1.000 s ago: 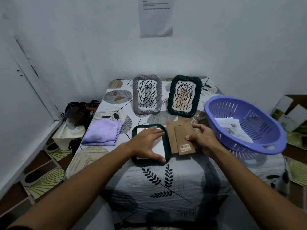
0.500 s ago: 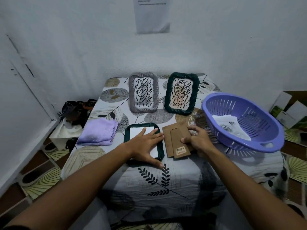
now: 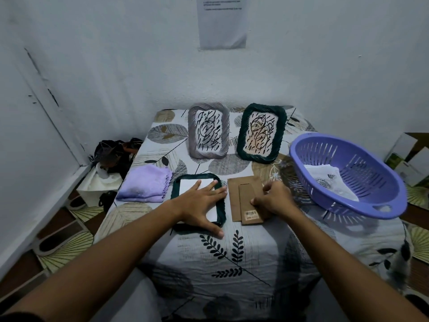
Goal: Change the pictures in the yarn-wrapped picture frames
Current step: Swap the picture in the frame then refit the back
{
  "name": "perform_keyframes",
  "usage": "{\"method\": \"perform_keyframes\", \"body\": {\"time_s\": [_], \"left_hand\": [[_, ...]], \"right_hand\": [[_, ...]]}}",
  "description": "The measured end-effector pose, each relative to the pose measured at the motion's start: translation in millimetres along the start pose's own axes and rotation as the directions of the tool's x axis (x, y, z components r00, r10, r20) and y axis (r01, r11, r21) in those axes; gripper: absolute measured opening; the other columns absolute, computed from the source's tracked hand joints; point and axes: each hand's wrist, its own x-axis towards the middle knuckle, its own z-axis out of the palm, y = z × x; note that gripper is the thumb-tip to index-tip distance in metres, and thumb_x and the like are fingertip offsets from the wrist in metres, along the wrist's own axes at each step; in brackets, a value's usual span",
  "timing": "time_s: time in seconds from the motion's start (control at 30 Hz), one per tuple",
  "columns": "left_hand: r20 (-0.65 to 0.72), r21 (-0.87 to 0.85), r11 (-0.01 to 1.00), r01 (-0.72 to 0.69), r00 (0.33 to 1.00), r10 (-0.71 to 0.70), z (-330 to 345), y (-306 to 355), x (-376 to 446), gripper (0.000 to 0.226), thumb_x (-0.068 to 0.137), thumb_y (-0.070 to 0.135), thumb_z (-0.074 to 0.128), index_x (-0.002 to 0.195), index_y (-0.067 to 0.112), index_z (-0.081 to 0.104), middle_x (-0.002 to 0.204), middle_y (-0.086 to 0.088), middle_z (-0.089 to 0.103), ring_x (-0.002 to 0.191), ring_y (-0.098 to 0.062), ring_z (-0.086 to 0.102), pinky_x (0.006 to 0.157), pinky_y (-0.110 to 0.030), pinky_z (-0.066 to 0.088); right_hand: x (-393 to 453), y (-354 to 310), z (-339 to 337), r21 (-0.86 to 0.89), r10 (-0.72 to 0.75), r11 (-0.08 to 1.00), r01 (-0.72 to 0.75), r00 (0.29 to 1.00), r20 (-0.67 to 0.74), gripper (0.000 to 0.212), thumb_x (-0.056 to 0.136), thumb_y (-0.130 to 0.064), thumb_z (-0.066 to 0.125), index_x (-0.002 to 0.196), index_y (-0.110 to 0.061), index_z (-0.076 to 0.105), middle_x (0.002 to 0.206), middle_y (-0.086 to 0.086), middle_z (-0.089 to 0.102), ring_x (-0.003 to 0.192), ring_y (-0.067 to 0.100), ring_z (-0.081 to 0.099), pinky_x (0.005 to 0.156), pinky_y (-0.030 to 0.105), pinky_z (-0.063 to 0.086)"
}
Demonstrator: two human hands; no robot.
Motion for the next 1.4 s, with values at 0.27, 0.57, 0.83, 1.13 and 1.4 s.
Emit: {"method": "perform_keyframes", "body": {"time_s": [0.27, 0.57, 0.83, 1.13, 1.4], "left_hand": [[0.005, -0.006, 1.000, 0.030, 1.000, -0.030, -3, 2, -1, 0.129, 0.054, 0.093, 0.040, 0.154, 0.021, 0.003, 0.160, 0.007, -0.007, 0.146, -0.013, -0.015, 0.115, -0.049, -0.014], [-0.162, -0.333, 0.899, 0.283, 0.923, -0.350, 1, -29, -43, 0.125, 0.051, 0.100, 0.035, 0.151, 0.025, 0.024, 0.161, -0.007, 0.012, 0.149, -0.020, 0.007, 0.119, -0.046, 0.016], [-0.157, -0.239, 0.927, 0.288, 0.931, -0.330, 18, -43, -74, 0.127, 0.056, 0.100, 0.016, 0.144, 0.012, 0.041, 0.156, 0.000, 0.029, 0.148, -0.015, 0.003, 0.117, -0.050, 0.009], [-0.107, -0.228, 0.921, 0.316, 0.932, -0.346, 23, -44, -74, 0.125, 0.055, 0.099, 0.017, 0.149, 0.018, 0.032, 0.159, 0.006, 0.019, 0.148, -0.013, -0.003, 0.118, -0.046, -0.001], [-0.115, -0.226, 0.922, 0.313, 0.932, -0.345, 22, -43, -74, 0.126, 0.055, 0.099, 0.013, 0.149, 0.018, 0.033, 0.159, 0.006, 0.019, 0.148, -0.013, -0.004, 0.119, -0.048, -0.002]], "right_hand": [[2, -1, -1, -0.143, 0.008, 0.990, -0.003, 0.999, 0.032, 0.031, 0.073, -0.024, 0.080, 0.089, -0.007, 0.059, 0.085, 0.006, 0.064, 0.077, 0.018, 0.064, 0.071, 0.034, 0.058], [-12, -51, 9, 0.293, -0.153, 0.952, 0.088, 0.966, 0.207, 0.008, 0.089, -0.004, 0.060, 0.087, -0.007, 0.067, 0.083, 0.008, 0.070, 0.066, 0.013, 0.062, 0.061, 0.022, 0.052], [-16, -65, 44, 0.204, -0.157, 0.973, 0.106, 0.954, 0.256, 0.014, 0.090, -0.004, 0.055, 0.087, -0.005, 0.069, 0.091, 0.014, 0.069, 0.072, 0.021, 0.065, 0.064, 0.026, 0.053], [-13, -73, 53, 0.344, -0.088, 0.939, 0.022, 0.980, 0.179, 0.018, 0.080, 0.003, 0.069, 0.098, 0.000, 0.064, 0.083, 0.015, 0.068, 0.067, 0.021, 0.061, 0.056, 0.029, 0.050], [-6, -78, 68, 0.255, -0.026, 0.967, -0.025, 0.980, 0.197, 0.020, 0.072, -0.006, 0.081, 0.062, -0.006, 0.063, 0.057, 0.009, 0.061, 0.047, 0.015, 0.051, 0.047, 0.026, 0.040]]}}
